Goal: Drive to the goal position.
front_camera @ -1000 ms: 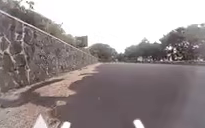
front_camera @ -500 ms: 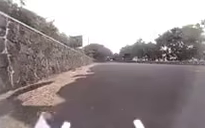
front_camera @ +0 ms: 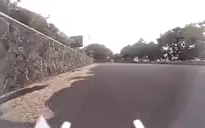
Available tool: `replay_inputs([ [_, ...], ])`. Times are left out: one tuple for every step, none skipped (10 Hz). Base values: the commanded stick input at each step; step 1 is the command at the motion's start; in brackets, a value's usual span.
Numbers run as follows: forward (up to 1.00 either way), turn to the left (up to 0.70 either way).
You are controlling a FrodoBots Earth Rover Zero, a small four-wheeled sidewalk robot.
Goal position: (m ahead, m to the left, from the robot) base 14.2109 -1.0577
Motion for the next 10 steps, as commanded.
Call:
replay_inputs([
  [0.70, 0.00],
  [0.70, 0.00],
  [0.70, 0.00],
  [0.70, 0.00],
  [0.70, 0.00],
  [0.70, 0.00],
  [0.70, 0.00],
  [0.70, -0.31],
  [0.70, -0.35],
  [0.70, -0.35],
])
